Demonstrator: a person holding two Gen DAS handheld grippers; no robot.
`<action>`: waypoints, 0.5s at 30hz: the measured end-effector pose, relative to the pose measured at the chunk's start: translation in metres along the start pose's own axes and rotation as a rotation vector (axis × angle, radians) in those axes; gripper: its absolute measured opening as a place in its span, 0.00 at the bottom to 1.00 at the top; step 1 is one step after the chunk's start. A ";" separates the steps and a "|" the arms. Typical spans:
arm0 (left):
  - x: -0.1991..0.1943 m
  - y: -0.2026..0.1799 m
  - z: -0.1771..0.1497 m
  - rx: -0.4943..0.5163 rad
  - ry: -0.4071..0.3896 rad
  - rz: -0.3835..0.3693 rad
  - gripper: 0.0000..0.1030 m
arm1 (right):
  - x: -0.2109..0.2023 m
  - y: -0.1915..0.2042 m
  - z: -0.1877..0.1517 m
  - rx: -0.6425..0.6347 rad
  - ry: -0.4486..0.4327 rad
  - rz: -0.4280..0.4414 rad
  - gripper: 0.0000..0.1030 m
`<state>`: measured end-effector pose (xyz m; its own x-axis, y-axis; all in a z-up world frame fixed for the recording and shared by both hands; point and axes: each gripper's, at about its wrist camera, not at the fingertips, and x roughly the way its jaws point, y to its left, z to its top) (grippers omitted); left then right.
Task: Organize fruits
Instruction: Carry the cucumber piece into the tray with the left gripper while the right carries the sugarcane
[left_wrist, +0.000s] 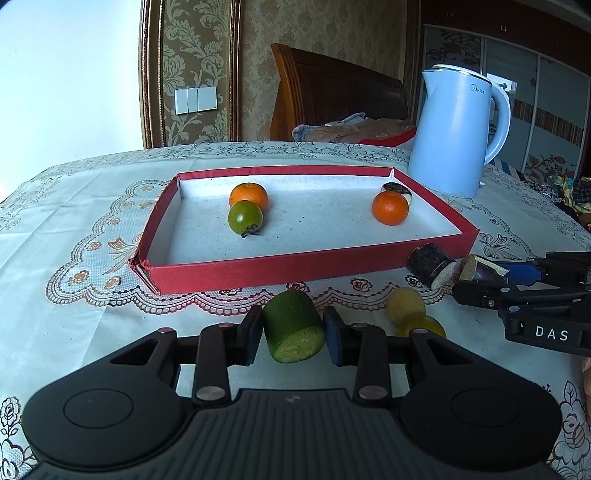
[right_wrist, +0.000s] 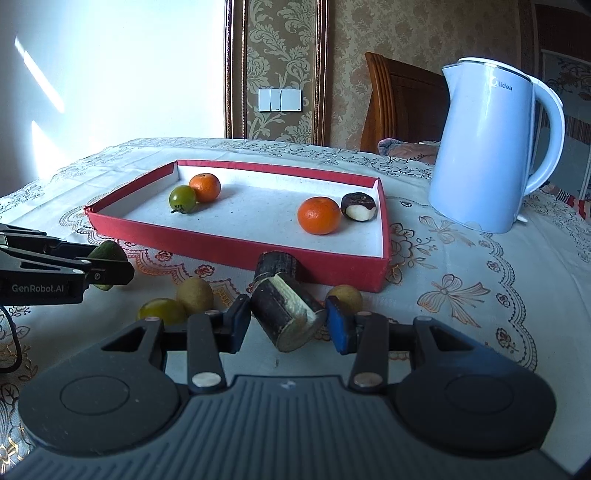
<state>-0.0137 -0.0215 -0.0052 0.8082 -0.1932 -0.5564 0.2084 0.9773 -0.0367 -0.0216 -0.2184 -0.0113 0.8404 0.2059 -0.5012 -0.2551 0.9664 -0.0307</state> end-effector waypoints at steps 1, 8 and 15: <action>-0.001 0.000 0.000 -0.003 -0.002 -0.001 0.34 | -0.001 0.000 0.000 0.006 -0.006 -0.002 0.41; -0.008 -0.001 0.007 -0.012 -0.050 0.008 0.34 | -0.008 0.002 0.010 0.063 -0.062 -0.019 0.41; -0.001 -0.005 0.023 -0.029 -0.051 0.023 0.34 | -0.005 0.005 0.029 0.103 -0.105 -0.048 0.41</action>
<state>-0.0030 -0.0285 0.0146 0.8395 -0.1739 -0.5147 0.1737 0.9836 -0.0489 -0.0128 -0.2099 0.0160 0.8971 0.1691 -0.4081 -0.1678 0.9850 0.0393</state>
